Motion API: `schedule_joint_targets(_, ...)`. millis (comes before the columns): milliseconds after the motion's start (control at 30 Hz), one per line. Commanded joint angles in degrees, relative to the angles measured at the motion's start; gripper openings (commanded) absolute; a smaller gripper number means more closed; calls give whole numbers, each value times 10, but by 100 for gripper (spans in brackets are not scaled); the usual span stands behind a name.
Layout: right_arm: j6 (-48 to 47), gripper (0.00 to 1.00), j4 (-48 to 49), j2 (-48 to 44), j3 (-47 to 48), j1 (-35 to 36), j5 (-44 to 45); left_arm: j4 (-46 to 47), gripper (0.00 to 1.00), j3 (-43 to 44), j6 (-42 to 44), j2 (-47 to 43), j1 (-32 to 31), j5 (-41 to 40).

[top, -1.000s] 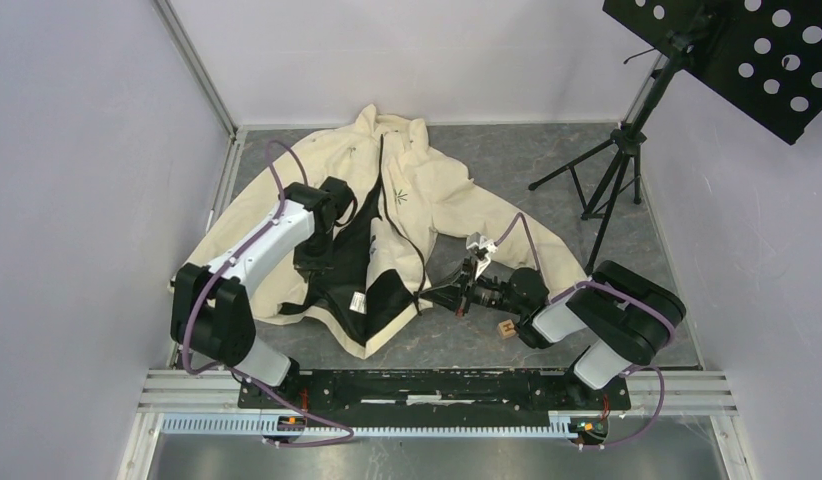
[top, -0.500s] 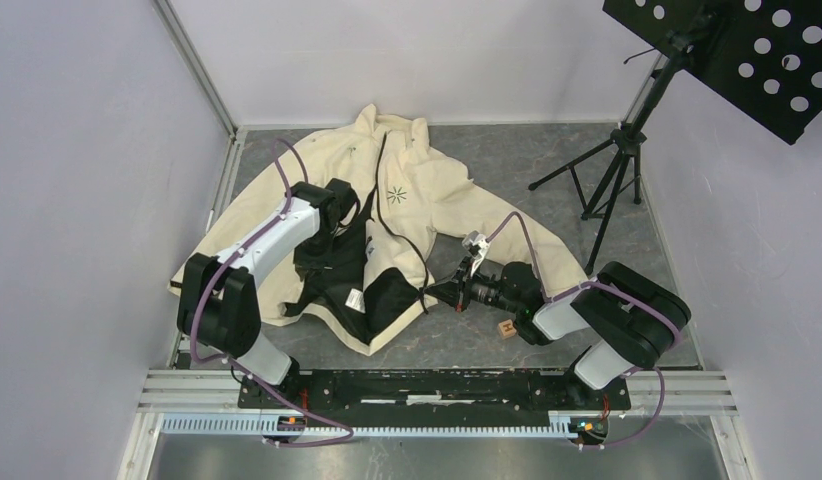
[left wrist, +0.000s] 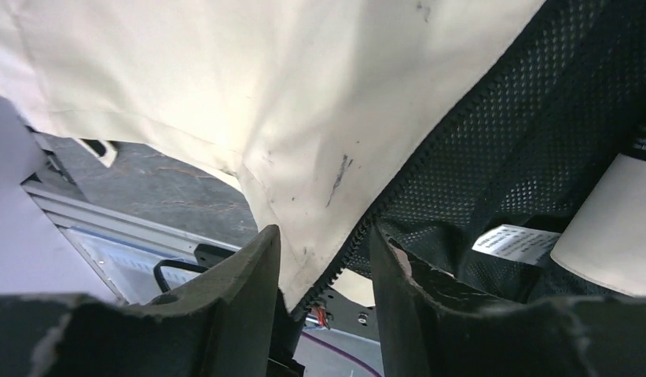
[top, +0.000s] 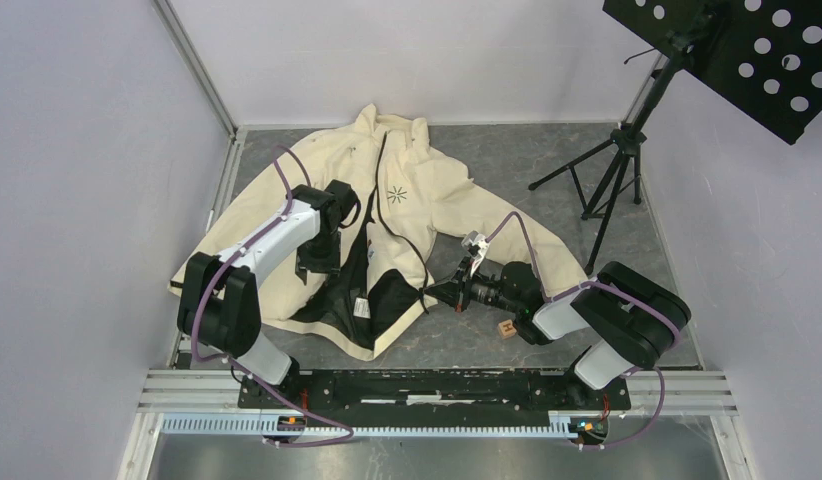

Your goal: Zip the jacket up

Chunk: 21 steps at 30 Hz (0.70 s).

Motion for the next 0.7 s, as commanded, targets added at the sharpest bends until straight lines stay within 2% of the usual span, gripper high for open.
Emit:
schedule_joint_targets(0,-4,0,44,-7,10,-3,-6,40,55,-28,26,12,-1,67)
schedule_joint_targets(133,-1,0,54,-8,7,-3,-10,58,60,-42,32,18,-1,95)
schedule_joint_targets(267,0,0,58,-7,6,-4,-12,61,65,-44,30,21,-1,79)
schedule_joint_targets(667,7,0,74,-5,4,-3,-19,85,65,-57,32,66,-1,63)
